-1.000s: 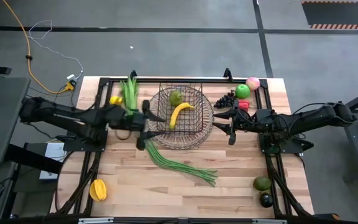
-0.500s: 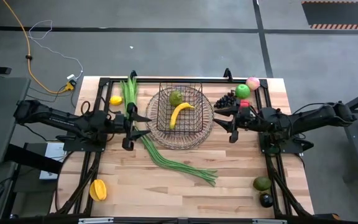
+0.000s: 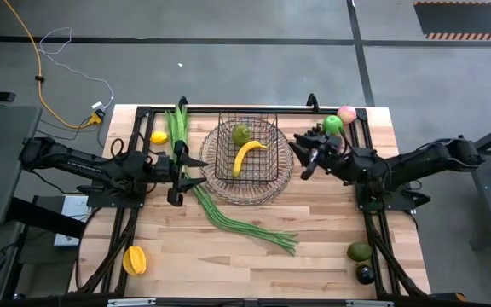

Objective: Build produce basket
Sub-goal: Put the red bell pepper into the black mesh basket

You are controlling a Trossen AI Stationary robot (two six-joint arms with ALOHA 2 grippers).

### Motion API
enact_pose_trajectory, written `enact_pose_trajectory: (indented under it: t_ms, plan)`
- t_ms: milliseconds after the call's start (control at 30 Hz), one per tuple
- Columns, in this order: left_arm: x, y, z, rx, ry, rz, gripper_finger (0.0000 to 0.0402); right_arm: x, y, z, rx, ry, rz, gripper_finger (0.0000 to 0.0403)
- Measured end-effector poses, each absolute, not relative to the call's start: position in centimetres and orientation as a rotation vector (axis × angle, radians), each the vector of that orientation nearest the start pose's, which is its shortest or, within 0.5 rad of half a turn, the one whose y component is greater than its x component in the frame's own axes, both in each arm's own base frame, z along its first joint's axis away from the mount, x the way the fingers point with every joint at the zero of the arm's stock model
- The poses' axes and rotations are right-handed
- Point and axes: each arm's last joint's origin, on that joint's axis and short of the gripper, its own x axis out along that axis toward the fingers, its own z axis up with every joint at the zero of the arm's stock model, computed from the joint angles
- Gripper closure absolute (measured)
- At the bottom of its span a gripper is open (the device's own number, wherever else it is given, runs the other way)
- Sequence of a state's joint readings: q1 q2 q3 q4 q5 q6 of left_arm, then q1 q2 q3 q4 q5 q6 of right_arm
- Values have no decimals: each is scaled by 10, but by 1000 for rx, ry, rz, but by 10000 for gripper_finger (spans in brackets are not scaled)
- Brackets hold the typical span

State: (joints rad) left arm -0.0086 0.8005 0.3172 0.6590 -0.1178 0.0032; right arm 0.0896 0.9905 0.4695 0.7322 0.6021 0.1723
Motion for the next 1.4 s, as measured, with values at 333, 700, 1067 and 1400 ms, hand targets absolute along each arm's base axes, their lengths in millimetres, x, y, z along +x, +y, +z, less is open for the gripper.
enact_pose_trajectory:
  t_ms: [333,700,1067,1400]
  plan:
    - [176,2,249,-8,-172,107,200,221,-2,282,196,81,-542,242]
    - [176,2,249,-8,-172,108,200,223,-2,279,215,92,-547,242]
    - [176,2,249,-8,-169,109,200,219,-23,309,153,221,-743,242]
    - [176,2,248,-7,-163,113,200,182,-62,316,371,603,-1021,242]
